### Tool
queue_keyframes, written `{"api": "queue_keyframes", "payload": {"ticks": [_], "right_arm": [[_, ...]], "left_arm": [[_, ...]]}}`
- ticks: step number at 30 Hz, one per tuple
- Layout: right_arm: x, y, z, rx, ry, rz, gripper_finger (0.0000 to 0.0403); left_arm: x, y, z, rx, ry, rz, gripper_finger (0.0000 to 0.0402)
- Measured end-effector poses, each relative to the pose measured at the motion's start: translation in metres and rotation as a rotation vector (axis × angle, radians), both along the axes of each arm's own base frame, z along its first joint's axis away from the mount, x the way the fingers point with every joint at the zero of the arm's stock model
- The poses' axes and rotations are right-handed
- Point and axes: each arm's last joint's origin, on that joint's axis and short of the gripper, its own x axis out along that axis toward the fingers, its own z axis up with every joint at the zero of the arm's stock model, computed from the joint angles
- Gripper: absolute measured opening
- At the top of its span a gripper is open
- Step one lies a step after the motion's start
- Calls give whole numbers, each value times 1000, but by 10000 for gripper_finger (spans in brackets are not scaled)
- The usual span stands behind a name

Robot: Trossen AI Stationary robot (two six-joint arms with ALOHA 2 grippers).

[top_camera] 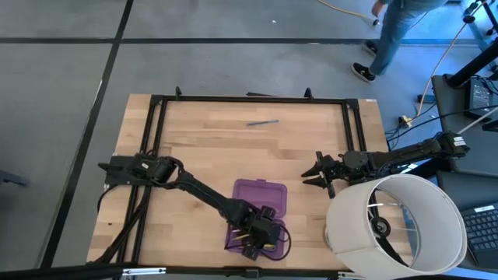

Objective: Pick & place school supplies into a supply box
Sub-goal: Put the blue pen into the violet supply box

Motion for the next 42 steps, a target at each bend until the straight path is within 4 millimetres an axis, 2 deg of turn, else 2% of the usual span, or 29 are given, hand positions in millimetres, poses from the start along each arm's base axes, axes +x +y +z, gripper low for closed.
{"api": "queue_keyframes", "payload": {"ticks": [2, 4, 8, 14, 17, 22, 26, 29, 31, 37, 42], "right_arm": [[0, 0, 0, 2, -1, 0, 131], [0, 0, 0, 12, 0, -3, 131], [0, 0, 1, 26, -6, -6, 131], [0, 0, 2, 24, -13, -5, 131], [0, 0, 2, 24, -13, -5, 131], [1, 0, 4, 81, -32, -17, 131], [1, 0, 7, 96, -55, -19, 131], [1, 0, 7, 88, -54, -17, 131], [1, 0, 6, 85, -53, -16, 131], [1, 0, 5, 82, -37, -17, 131], [1, 0, 5, 83, -39, -17, 131]], "left_arm": [[-3, 4, 8, 4, 11, 4, 133], [-8, 11, 25, 9, 19, 14, 136], [-22, 35, 58, 70, 46, 40, 135], [-39, 61, 92, 185, 52, 75, 128], [-41, 69, 96, 209, 70, 122, 128], [-42, 80, 95, 246, 100, 95, 128], [-51, 97, 90, 266, 96, 133, 128], [-71, 111, 88, 239, 58, 175, 127], [-91, 120, 90, 204, 2, 209, 127], [-154, 139, 86, 63, -276, 289, 127], [-199, 147, 66, -70, -542, 312, 127]]}}
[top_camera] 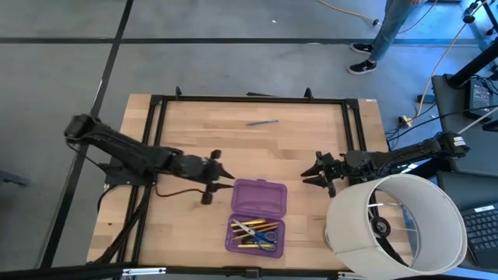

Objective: Pick & place school supplies into a supply box
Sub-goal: Put the blue pen into the violet supply box

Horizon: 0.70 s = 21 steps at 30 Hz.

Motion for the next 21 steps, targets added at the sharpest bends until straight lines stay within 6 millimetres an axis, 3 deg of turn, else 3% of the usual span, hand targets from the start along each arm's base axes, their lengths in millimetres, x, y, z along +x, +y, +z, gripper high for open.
{"api": "queue_keyframes", "payload": {"ticks": [6, 10, 14, 21], "right_arm": [[0, -1, 1, 102, 11, -30, 131], [5, -7, 10, 125, -3, -113, 131], [17, -16, 35, 85, -20, -187, 131], [55, -40, 83, 42, 158, -251, 131]], "left_arm": [[-43, 12, -31, -64, -192, 9, 128], [-61, 20, -42, -94, -266, 30, 127], [-68, 25, -42, -123, -298, 76, 127], [-69, 25, -42, -125, -294, 78, 128]]}}
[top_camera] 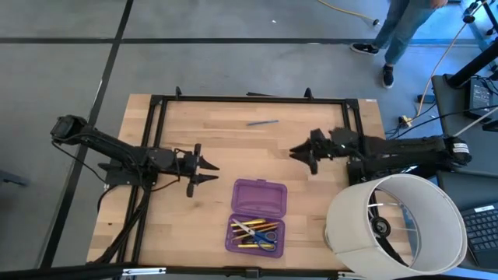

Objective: Pick & place school supplies into a supply box
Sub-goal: Put the blue pen into the violet supply box

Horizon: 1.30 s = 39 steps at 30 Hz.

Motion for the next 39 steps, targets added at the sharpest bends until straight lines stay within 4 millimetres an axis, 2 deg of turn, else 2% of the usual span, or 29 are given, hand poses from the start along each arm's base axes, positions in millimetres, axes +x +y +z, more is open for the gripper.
{"api": "queue_keyframes", "payload": {"ticks": [5, 8, 16, 22, 30, 34, 39], "right_arm": [[37, -27, 24, -58, 92, -31, 131], [62, -44, 31, -43, 124, 9, 131], [129, -97, 28, 8, 236, 117, 131], [162, -140, 24, -69, 333, 129, 131], [183, -182, 17, -253, 441, 181, 131], [181, -199, 9, -291, 500, 206, 131], [175, -211, -1, -237, 538, 176, 131]], "left_arm": [[0, 0, 0, -1, 4, -11, 128], [0, -1, -2, 1, 24, -23, 127], [-2, -1, -8, 13, 81, -26, 128], [-2, -1, -8, 13, 83, -26, 128], [-3, 0, -13, 24, 132, -26, 127], [-4, 0, -16, 14, 172, -21, 127], [-4, 0, -18, 3, 187, -17, 127]]}}
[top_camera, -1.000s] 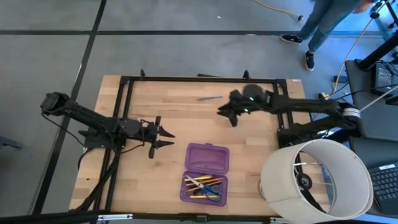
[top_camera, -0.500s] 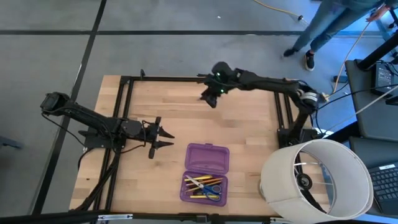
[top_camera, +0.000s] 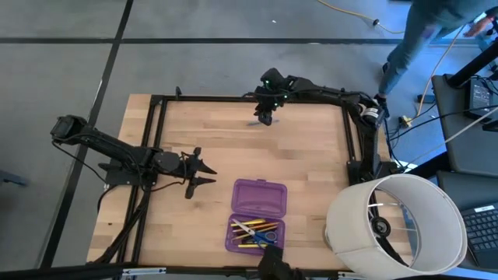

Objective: Pick & place school supplies into a supply box
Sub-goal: Put the blue pen into the violet supply box

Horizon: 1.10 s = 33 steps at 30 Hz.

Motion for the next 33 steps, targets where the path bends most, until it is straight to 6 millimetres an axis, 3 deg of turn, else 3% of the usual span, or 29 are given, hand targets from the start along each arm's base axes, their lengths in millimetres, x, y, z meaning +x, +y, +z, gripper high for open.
{"api": "queue_keyframes", "payload": {"ticks": [10, 22, 33], "right_arm": [[-2, 0, -4, 1, 27, 17, 138], [-1, 1, -4, -19, 28, 46, 233], [-1, 0, -4, 28, 39, -66, 230]], "left_arm": [[0, 2, 0, 68, -6, 32, 127], [0, 3, 0, 141, -8, 48, 128], [0, 4, 1, 166, -12, 74, 128]]}}
